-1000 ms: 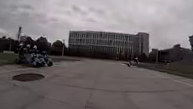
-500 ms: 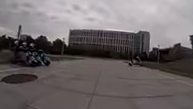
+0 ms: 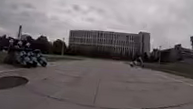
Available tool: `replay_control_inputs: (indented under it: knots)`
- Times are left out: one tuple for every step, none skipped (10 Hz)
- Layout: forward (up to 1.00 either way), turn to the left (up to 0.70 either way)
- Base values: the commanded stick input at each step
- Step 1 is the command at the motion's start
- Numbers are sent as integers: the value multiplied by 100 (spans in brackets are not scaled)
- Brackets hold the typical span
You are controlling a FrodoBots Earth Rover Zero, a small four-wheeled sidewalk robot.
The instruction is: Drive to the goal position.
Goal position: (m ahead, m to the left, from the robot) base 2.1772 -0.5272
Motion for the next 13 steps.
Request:
replay_control_inputs:
  knots:
    - [70,0]
    - [70,0]
    - [70,0]
    - [70,0]
    - [70,0]
    - [70,0]
    - [70,0]
    - [70,0]
    - [70,0]
    - [70,0]
    - [70,0]
    - [70,0]
    - [70,0]
